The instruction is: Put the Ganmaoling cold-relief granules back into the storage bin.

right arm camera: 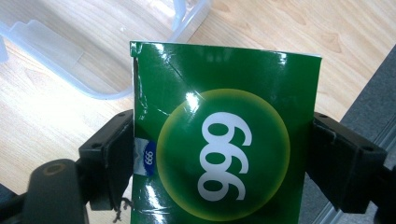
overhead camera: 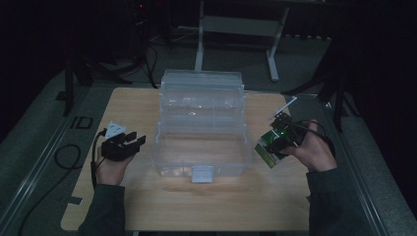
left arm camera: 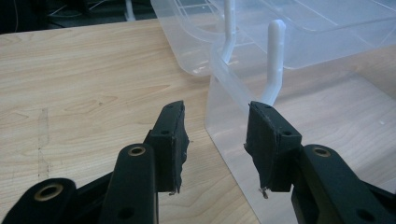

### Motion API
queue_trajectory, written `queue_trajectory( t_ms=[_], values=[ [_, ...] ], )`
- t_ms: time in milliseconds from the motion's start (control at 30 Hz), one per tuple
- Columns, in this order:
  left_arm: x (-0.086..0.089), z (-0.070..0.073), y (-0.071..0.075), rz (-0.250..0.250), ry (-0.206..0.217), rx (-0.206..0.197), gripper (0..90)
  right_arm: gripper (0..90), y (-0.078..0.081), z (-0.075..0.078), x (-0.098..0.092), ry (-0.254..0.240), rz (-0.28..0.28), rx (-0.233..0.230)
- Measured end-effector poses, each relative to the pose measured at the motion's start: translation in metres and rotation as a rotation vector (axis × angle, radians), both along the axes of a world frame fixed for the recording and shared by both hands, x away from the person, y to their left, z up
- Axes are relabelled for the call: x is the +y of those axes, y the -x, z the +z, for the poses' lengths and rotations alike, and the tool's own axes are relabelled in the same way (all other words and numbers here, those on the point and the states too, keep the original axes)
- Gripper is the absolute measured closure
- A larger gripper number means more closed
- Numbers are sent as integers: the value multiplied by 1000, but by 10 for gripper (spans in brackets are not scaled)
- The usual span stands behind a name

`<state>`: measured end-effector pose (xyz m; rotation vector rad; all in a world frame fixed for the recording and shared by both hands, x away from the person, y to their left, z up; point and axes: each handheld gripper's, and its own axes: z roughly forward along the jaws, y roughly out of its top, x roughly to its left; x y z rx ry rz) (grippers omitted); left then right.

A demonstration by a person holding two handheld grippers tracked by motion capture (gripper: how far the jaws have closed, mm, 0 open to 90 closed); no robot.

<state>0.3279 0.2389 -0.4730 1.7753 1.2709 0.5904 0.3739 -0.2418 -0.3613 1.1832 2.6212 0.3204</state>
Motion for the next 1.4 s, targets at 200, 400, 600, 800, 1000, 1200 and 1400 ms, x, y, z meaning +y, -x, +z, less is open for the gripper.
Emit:
queue_trajectory(
  t_ms=[200, 400, 600, 800, 1000, 1200, 1400],
  values=[
    [1, 0, 0, 2, -1, -3, 571, 171, -3, 5, 6, 16, 34, -5],
    [2, 1, 1, 1, 0, -3, 571, 171, -6, 6, 14, 7, 89, -15],
    [2, 0, 1, 4, 4, -3, 571, 171, -10, 3, 22, 8, 132, -15],
    [3, 0, 1, 2, 11, -3, 571, 171, -13, 4, 27, 0, 168, -21],
    [1, 0, 0, -1, 12, -4, 571, 171, -15, 4, 32, 6, 207, -24],
    [2, 0, 0, 0, 10, -3, 571, 171, -16, 4, 39, 13, 244, -22],
    [2, 1, 1, 0, 10, -5, 571, 171, -16, 4, 44, 23, 279, -18]
  ],
)
